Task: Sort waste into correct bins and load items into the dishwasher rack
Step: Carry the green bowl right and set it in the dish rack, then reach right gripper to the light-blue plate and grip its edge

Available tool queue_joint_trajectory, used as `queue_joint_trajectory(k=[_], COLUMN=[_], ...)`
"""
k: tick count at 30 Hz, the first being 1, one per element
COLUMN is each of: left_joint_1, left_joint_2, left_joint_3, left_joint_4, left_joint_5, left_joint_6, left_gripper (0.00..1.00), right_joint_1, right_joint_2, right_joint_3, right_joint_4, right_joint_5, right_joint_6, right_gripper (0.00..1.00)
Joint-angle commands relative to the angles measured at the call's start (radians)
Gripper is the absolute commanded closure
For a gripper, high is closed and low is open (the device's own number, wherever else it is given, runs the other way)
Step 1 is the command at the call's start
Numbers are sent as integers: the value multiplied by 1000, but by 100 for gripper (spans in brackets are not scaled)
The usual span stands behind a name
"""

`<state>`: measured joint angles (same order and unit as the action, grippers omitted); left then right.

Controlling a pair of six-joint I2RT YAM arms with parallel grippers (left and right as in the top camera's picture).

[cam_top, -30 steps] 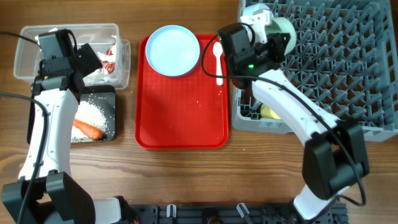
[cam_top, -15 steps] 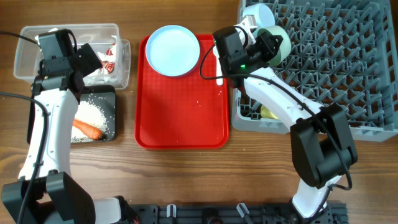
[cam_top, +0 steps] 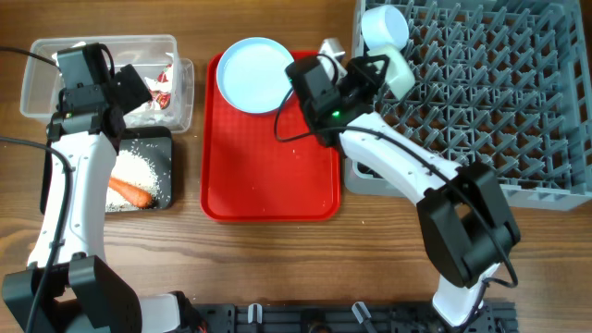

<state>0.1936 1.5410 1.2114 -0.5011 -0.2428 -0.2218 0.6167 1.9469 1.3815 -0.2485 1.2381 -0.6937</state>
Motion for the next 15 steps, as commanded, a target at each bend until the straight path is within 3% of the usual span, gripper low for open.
queue_joint_trajectory(k=[1,3,4,6,15], left_joint_1=[5,5,5,5,5], left_joint_2=[6,6,6,6,6], left_joint_3=[17,17,17,17,17], left_joint_4=[2,2,2,2,2], left_joint_5=[-12,-12,-12,-12,-12], left_joint_6=[9,9,9,9,9], left_gripper=[0,0,0,0,0], right_joint_1=[23,29,29,30,80], right_joint_2=[19,19,19,19,-18], right_joint_3=[6,6,6,6,7], right_joint_4=[3,9,22,66,370], right_joint_5=[-74,-95,-95,-95,-120], right_joint_6=[-21,-21,-11,-10,46], right_gripper=[56,42,18,2,0])
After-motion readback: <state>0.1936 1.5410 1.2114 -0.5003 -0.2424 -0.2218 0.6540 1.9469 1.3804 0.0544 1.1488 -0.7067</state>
